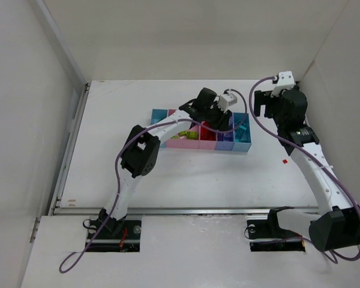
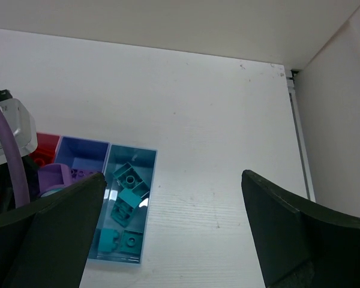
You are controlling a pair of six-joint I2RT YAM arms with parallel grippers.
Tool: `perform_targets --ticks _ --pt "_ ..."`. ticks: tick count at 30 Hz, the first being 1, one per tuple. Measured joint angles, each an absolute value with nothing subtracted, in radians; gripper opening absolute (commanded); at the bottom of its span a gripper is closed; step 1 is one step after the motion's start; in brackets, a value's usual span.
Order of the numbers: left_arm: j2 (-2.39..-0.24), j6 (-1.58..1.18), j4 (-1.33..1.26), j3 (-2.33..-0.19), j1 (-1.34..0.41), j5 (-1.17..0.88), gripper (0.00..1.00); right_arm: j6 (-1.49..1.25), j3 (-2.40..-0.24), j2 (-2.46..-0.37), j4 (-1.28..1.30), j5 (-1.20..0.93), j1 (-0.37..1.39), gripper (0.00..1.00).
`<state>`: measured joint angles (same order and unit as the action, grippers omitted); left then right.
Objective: Sort the legos into containers by color
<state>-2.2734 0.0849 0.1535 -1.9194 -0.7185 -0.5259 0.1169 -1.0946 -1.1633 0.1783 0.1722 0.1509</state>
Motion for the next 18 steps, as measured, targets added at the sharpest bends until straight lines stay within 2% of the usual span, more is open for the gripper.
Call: perform_targets --ticks 2,3,6,18 --pt "-2.273 0.08 0.154 -1.919 -0.724 -0.52 0.53 0.128 -1.095 -1.161 0.176 0.175 0.151 1.0" --pt "-2.273 0.079 0.159 -1.919 -0.725 -0.521 0.69 0.132 -1.095 -1.16 0.176 0.176 0.151 1.0" --pt "-2.273 0.074 0.17 -1.919 -0.725 -0.529 1.0 0.139 -1.095 -1.159 0.173 0.175 0.151 1.0" --pt "-2.117 0.165 0.151 -1.808 -0.734 -0.58 1.0 0.143 -1.095 -1.159 0.172 0.166 0.151 1.0"
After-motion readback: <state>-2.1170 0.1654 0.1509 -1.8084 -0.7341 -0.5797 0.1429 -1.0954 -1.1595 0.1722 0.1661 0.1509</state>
